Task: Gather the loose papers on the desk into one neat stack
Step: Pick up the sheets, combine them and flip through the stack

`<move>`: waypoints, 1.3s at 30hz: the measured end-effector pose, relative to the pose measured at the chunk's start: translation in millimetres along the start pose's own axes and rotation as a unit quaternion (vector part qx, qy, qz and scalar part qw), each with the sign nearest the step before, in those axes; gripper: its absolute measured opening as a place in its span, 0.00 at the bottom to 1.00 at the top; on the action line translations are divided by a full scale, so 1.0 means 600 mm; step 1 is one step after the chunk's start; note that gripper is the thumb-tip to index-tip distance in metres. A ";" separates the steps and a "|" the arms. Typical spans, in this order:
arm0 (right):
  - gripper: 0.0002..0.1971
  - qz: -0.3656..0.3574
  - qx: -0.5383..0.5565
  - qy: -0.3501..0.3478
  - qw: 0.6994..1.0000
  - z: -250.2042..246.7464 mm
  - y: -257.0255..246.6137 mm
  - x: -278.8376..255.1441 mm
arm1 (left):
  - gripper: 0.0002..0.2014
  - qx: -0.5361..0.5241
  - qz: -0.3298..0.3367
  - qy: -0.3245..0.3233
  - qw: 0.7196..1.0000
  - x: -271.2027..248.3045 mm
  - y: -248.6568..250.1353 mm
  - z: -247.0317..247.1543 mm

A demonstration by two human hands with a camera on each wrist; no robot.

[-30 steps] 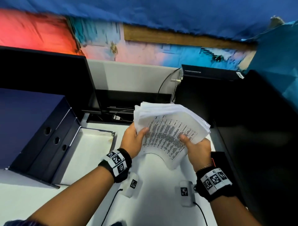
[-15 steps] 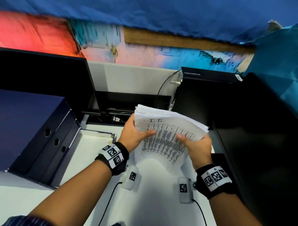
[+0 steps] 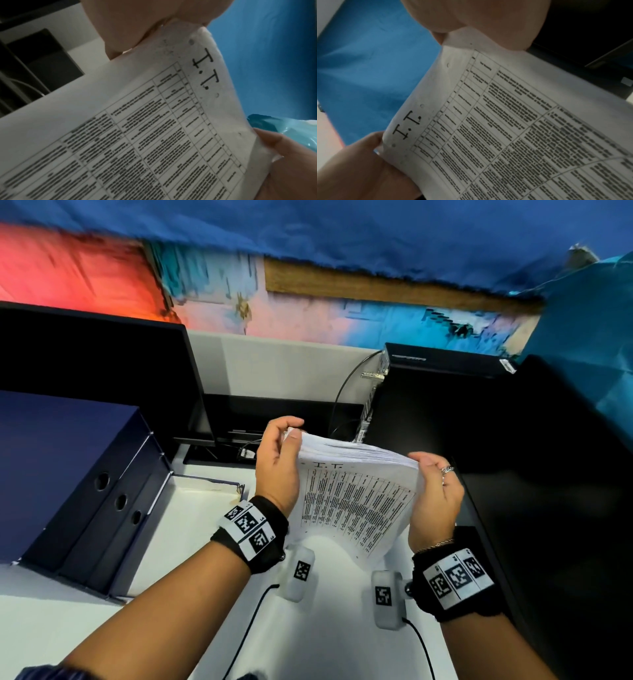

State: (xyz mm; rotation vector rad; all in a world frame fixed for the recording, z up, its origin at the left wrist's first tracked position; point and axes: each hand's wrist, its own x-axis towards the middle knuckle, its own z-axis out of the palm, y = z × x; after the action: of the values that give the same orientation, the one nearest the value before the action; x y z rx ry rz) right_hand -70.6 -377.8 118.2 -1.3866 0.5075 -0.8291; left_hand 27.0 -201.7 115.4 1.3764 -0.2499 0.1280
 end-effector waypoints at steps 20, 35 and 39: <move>0.12 0.023 -0.042 -0.064 0.997 -0.020 0.020 -0.011 | 0.18 -0.006 -0.011 -0.014 1.000 0.005 0.003 0.004; 0.11 0.130 -0.133 -0.103 0.977 -0.053 0.090 -0.022 | 0.22 0.171 -0.047 -0.193 0.965 -0.002 -0.038 -0.038; 0.06 0.043 -0.259 -0.110 0.959 -0.049 0.058 -0.005 | 0.37 0.187 -0.025 -0.125 0.974 0.020 0.004 -0.038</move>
State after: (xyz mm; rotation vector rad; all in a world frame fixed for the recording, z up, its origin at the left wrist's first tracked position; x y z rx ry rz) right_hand -86.8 -395.4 79.4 -1.8977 0.6340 -0.4740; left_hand 40.5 -179.8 116.6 1.7743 -0.4160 -0.0440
